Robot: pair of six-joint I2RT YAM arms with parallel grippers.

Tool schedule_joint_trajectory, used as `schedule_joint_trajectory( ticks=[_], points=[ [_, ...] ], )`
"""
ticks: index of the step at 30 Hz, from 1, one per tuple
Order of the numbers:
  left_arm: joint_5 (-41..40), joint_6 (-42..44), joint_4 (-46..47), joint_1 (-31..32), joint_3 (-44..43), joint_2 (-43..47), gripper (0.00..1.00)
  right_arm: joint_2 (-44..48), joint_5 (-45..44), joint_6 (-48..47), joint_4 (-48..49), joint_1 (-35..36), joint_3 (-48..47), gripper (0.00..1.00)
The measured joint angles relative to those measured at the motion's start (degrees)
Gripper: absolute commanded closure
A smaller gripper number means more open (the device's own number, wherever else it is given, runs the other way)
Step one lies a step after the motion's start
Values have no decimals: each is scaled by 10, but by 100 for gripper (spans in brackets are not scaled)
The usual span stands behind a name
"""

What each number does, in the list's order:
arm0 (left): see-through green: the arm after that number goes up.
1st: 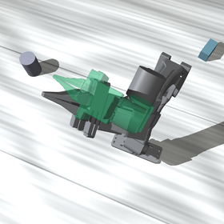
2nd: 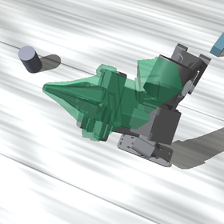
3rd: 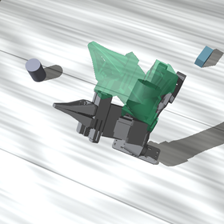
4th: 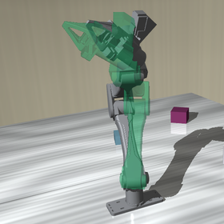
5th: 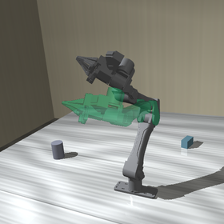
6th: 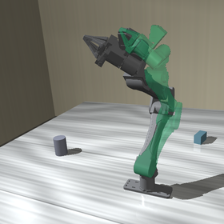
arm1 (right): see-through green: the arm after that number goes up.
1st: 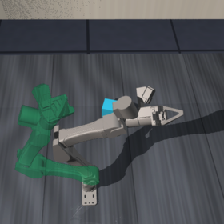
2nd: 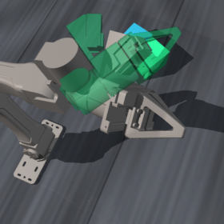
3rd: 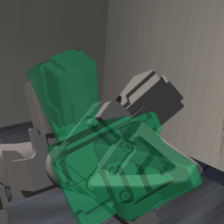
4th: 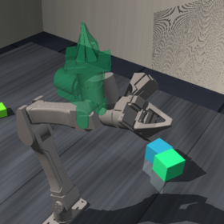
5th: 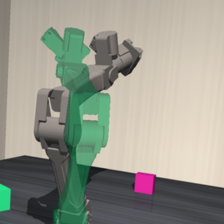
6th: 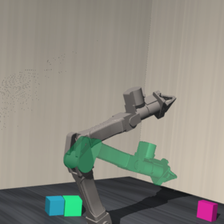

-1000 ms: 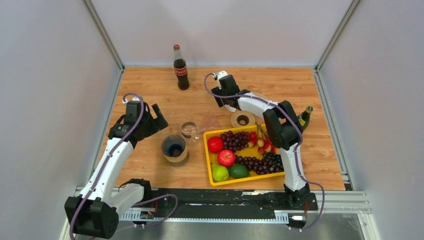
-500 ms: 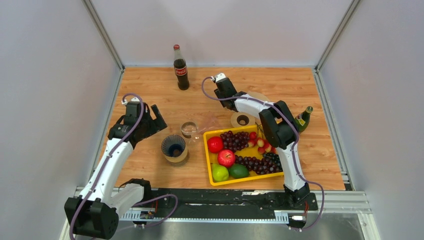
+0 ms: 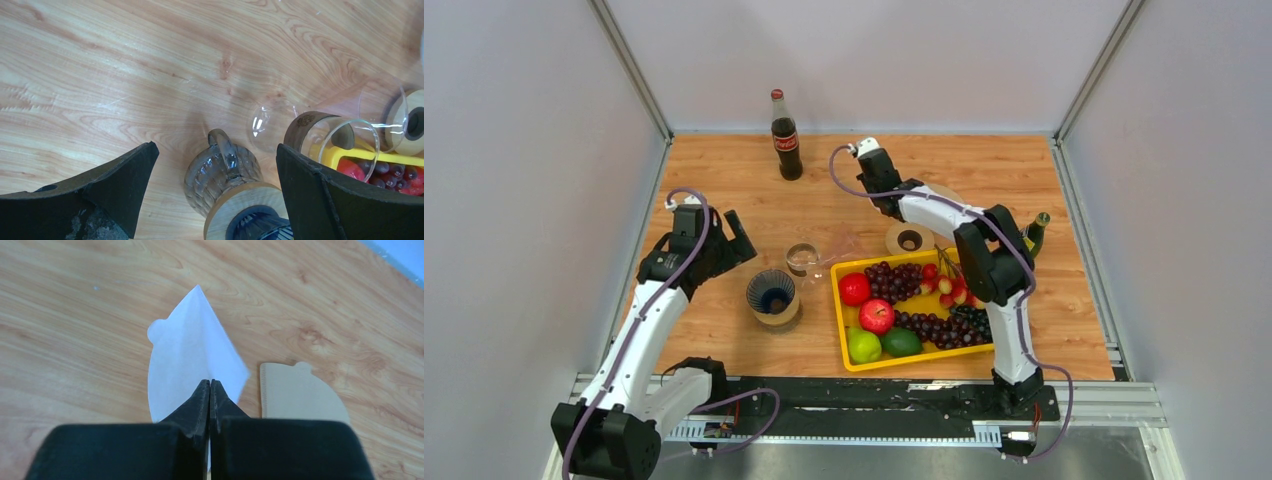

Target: Place the coffee filter in the dripper

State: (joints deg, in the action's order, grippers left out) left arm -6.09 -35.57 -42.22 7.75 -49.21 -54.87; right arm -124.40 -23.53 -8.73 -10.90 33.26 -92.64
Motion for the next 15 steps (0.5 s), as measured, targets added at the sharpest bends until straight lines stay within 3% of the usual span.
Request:
schedule_joint_trajectory(
  ticks=[7,15],
  points=[
    [26,5,0,0,-19,27,0,163,56,35,-4,1,51,100],
    [175,-16,85,9,-40,51,0,315,147,99,0,16,122,100]
  ],
)
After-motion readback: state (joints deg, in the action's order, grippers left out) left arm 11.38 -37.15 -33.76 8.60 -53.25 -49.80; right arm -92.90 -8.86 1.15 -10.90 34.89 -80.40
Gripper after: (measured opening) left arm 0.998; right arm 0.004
